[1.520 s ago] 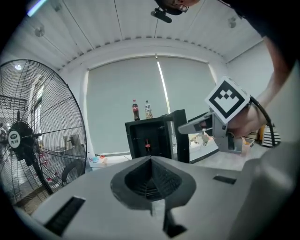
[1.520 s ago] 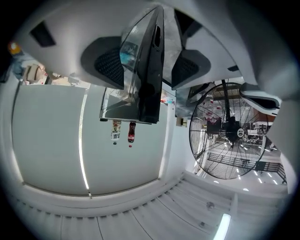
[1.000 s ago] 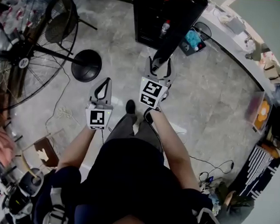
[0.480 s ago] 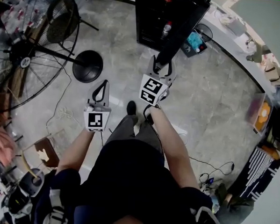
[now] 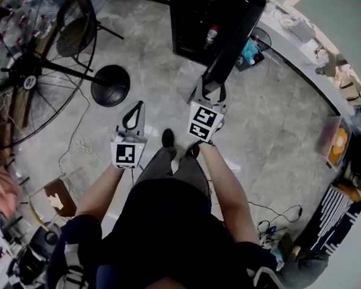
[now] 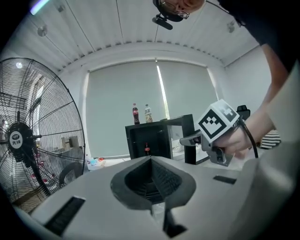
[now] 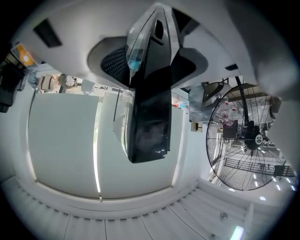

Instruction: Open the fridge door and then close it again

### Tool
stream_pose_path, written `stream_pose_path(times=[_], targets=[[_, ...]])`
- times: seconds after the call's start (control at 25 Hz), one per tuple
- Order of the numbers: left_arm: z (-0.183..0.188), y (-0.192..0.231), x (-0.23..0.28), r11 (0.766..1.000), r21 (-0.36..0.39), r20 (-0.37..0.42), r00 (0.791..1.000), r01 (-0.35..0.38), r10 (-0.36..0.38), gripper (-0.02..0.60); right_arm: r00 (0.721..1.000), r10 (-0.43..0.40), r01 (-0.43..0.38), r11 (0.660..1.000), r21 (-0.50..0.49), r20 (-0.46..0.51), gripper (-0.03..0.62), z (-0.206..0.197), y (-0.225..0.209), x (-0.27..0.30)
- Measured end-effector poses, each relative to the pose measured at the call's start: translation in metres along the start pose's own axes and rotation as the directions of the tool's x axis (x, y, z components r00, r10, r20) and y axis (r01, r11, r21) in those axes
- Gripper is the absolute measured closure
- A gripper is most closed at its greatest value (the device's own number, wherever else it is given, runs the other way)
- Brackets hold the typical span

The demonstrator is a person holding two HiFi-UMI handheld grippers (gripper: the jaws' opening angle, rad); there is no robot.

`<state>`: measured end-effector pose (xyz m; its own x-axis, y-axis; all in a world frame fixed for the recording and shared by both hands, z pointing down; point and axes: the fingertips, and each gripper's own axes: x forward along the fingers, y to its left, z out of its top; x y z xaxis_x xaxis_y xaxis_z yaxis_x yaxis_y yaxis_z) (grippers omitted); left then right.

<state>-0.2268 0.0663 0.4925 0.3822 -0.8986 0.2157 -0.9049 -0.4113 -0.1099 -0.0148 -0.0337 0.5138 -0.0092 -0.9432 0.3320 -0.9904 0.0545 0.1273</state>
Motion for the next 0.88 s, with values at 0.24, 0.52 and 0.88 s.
stream_pose_path(times=[0.24,0.52,0.88], targets=[[0.008,-0.023,0.013,0.999,-0.009,0.008,0.999,0.046,-0.046,0.558,1.0,0.023,-0.023,1.0,-0.002,0.01,0.329,-0.007,-0.021,-0.011],[0.027,-0.057,0.034,0.993,0.006,0.051,0.992,0.119,-0.119,0.558,0.999,0.032,-0.033,0.999,0.008,0.024,0.342,-0.014,-0.051,-0.024],[0.044,-0.103,0.053,0.979,0.025,0.079,0.976,0.201,-0.203,0.558,0.995,0.09,-0.09,0.996,0.011,0.038,0.352,-0.023,-0.085,-0.037]])
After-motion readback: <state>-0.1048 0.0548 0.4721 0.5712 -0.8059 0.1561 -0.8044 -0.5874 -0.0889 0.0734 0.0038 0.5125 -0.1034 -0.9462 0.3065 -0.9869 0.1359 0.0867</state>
